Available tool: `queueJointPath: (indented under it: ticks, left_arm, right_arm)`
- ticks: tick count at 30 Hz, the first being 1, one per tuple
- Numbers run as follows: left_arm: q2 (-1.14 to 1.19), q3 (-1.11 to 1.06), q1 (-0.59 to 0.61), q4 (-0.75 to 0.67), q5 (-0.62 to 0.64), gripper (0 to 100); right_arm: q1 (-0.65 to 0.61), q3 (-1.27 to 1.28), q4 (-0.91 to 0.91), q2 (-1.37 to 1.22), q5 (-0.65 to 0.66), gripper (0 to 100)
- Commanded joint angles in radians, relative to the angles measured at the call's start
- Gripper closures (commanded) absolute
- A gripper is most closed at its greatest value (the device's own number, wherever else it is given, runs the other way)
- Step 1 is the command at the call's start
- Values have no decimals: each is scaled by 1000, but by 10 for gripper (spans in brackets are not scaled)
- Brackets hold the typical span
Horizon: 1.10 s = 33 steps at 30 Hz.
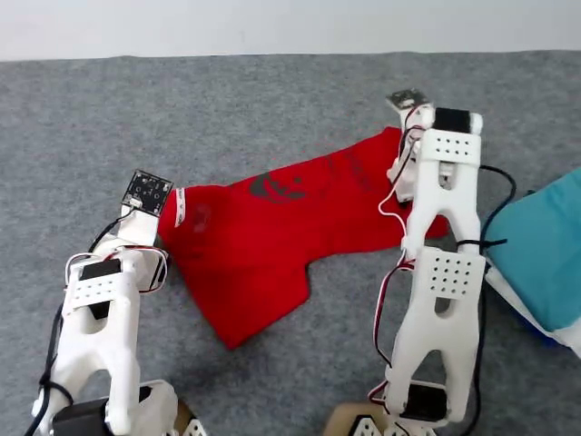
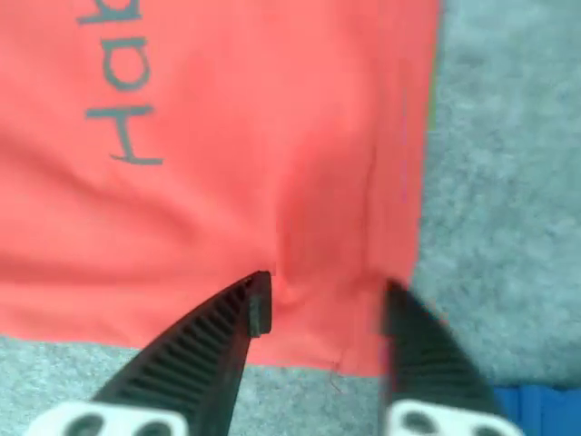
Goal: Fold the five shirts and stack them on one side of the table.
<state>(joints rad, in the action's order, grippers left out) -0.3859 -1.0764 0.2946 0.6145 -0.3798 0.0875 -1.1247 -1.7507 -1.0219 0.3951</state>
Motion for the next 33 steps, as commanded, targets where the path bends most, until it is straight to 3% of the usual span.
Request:
queueJointPath:
  ticks: [1,8,16,23,33]
  left_arm:
    - [-34,79,2,48,92,812]
    - [-23,430,-8,328,273,810]
    - [9,486,-127,341,311,761]
    - [307,647,-130,365,310,761]
    - [738,1040,-137,646,293,763]
  right_arm:
    - [-4,-71,-39,134,-20,649]
    - [-8,15,-39,312,-21,649]
    - [15,311,-39,550,-21,649]
    - [116,592,-39,719,-20,648]
    - [251,764,-38,849,-20,648]
